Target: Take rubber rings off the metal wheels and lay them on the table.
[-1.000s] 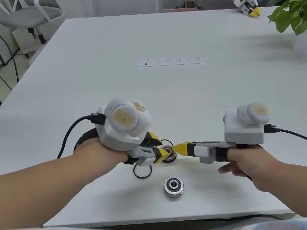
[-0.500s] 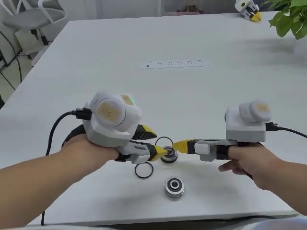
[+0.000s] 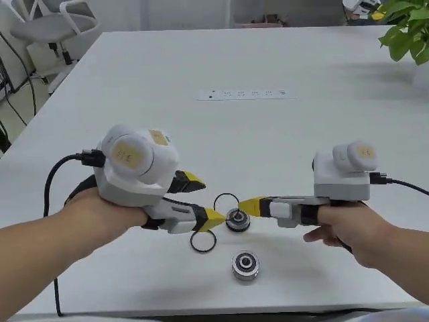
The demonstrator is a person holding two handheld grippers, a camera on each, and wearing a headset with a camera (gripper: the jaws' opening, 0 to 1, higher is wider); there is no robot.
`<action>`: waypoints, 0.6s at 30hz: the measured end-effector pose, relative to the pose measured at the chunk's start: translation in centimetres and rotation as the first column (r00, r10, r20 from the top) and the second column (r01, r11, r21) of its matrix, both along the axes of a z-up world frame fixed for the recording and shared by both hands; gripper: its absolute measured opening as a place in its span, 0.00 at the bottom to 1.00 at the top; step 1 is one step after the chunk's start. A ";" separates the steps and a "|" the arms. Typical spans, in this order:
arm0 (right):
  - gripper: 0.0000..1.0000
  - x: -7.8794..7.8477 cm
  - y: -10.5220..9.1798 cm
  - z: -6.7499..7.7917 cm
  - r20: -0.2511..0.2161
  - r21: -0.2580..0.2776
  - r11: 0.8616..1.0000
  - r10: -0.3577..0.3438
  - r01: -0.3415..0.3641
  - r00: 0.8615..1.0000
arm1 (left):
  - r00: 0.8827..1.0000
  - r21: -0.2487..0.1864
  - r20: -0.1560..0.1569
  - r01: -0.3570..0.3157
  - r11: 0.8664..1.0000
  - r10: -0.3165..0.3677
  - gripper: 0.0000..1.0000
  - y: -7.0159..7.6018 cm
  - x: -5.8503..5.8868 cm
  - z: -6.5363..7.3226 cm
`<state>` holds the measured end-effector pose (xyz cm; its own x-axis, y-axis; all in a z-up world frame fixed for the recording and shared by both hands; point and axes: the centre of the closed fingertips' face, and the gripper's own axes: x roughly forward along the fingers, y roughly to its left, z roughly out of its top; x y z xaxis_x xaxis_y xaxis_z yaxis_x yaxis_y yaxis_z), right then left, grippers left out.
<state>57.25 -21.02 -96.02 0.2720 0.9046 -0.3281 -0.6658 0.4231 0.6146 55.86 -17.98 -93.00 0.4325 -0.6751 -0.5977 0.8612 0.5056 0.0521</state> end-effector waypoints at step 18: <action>0.00 -0.8 1.9 0.0 -0.021 -0.008 0.999 0.049 -0.049 0.999 | 1.000 -0.003 0.024 -0.012 1.000 0.012 0.52 2.1 -1.2 0.7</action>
